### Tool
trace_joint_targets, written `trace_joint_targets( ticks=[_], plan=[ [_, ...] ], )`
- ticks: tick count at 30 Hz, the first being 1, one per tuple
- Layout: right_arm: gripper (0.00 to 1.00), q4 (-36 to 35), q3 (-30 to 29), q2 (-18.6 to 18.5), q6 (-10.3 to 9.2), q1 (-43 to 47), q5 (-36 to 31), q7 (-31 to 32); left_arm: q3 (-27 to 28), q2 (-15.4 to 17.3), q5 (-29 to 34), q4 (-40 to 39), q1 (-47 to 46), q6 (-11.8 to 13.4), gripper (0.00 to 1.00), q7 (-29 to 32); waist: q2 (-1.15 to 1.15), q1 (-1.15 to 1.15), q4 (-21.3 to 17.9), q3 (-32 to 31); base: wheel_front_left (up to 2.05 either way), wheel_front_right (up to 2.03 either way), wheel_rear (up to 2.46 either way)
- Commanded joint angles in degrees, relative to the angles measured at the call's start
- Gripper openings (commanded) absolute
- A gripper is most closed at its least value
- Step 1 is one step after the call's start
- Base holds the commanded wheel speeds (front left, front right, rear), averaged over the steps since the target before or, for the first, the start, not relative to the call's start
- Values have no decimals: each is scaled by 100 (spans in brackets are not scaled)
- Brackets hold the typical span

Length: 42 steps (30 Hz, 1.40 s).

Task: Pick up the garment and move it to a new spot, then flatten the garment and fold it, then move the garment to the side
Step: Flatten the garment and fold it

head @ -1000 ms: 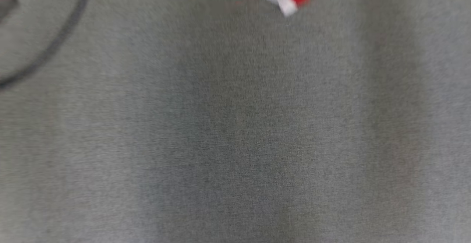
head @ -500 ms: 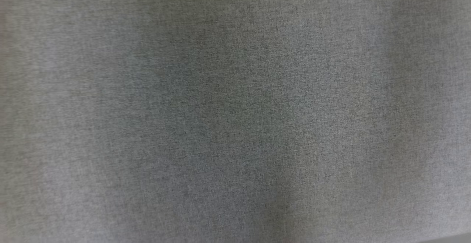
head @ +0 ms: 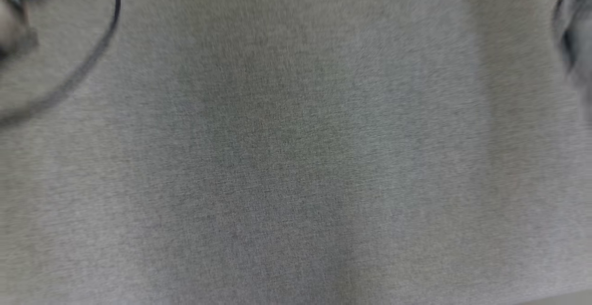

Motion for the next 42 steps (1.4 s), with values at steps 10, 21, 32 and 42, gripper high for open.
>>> trace_joint_targets(
  ticks=[10,21,32,42],
  plan=[
    [0,-1372,89,-521,-13,3290,382,-181,814,669,410,-2336,3304,926,0,-35,0,1,24,-1497,0,0,0],
    [0,-2250,-529,-495,-13,5829,240,24,1050,569,929,-3185,5908,1332,0,-36,0,1,31,-1906,0,0,0],
    [0,-2785,-1379,84,-13,7913,-362,397,1360,284,1566,-2718,7789,1068,0,-37,0,1,54,-2460,0,0,0],
    [0,-3454,-1822,952,-13,9450,-621,990,1981,356,1877,-2555,8832,878,0,-36,0,1,227,-2742,0,0,0]
  ],
)
